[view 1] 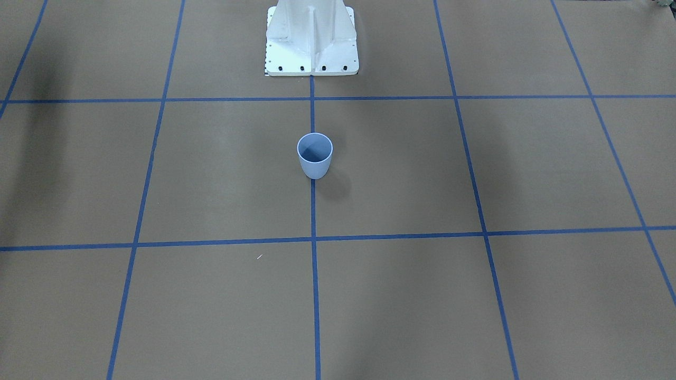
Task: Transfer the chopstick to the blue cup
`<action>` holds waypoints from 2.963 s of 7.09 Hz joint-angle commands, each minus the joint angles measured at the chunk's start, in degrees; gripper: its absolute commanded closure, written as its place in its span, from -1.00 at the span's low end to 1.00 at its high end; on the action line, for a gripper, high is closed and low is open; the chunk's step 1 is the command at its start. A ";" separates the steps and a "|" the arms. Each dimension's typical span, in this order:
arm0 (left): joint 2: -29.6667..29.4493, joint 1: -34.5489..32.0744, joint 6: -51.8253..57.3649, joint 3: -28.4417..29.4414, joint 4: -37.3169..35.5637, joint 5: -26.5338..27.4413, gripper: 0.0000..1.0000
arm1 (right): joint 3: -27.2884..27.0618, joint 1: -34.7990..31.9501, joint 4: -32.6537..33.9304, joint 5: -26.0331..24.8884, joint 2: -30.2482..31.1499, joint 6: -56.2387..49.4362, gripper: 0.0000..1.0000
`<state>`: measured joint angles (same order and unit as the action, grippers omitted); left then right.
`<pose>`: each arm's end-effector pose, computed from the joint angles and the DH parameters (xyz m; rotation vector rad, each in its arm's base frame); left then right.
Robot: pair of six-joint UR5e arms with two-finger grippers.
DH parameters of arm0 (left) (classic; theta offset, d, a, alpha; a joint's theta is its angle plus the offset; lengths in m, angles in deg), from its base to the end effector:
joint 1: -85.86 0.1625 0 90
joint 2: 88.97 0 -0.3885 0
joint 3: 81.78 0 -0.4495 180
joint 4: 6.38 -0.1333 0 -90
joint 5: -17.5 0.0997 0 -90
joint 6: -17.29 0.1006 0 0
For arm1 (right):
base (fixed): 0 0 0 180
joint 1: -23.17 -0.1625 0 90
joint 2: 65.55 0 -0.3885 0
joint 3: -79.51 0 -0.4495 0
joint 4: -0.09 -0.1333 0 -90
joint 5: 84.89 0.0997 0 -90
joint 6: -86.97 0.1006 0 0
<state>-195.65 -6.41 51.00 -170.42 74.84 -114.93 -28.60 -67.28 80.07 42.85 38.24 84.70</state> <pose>-0.0912 -0.6494 0.4783 0.3367 0.6794 0.5649 0.0754 -0.4713 0.5583 0.2567 -0.6495 -0.1129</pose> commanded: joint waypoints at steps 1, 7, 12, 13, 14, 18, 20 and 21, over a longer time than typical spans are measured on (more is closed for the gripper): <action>3.40 -2.22 1.62 1.10 3.77 -0.54 -0.98 | 5.25 -2.45 -1.56 1.54 -0.51 -9.05 -1.00; 7.19 -2.22 1.35 1.10 9.57 -0.80 -0.98 | 23.62 -3.50 -25.30 4.27 -3.31 -9.07 -0.45; 7.89 -2.22 1.27 0.40 9.57 -0.89 -0.98 | 27.42 -4.82 -25.48 4.71 -7.55 -8.01 -0.25; 7.89 -2.22 1.26 0.40 9.57 -0.80 -0.98 | 27.25 -4.82 -25.48 4.79 -7.20 -7.58 0.11; 7.89 -2.22 1.26 0.40 9.57 -0.89 -0.98 | 26.38 -4.82 -25.57 5.40 -6.94 -7.48 0.82; 7.81 -2.13 1.18 0.40 9.57 -0.89 -0.98 | 25.23 -9.63 -25.13 9.08 -8.07 -7.66 1.00; 7.81 -2.13 0.47 0.40 9.66 -0.89 -0.98 | 23.39 -15.79 -24.25 11.64 -8.43 -7.83 1.00; 7.89 -2.13 0.47 0.40 9.66 -0.89 -0.98 | 20.42 -17.46 -22.16 12.35 -8.43 -7.83 1.00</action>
<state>-187.83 -8.54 51.58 -170.02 84.47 -115.83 -5.39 -82.06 56.07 54.03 29.89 76.91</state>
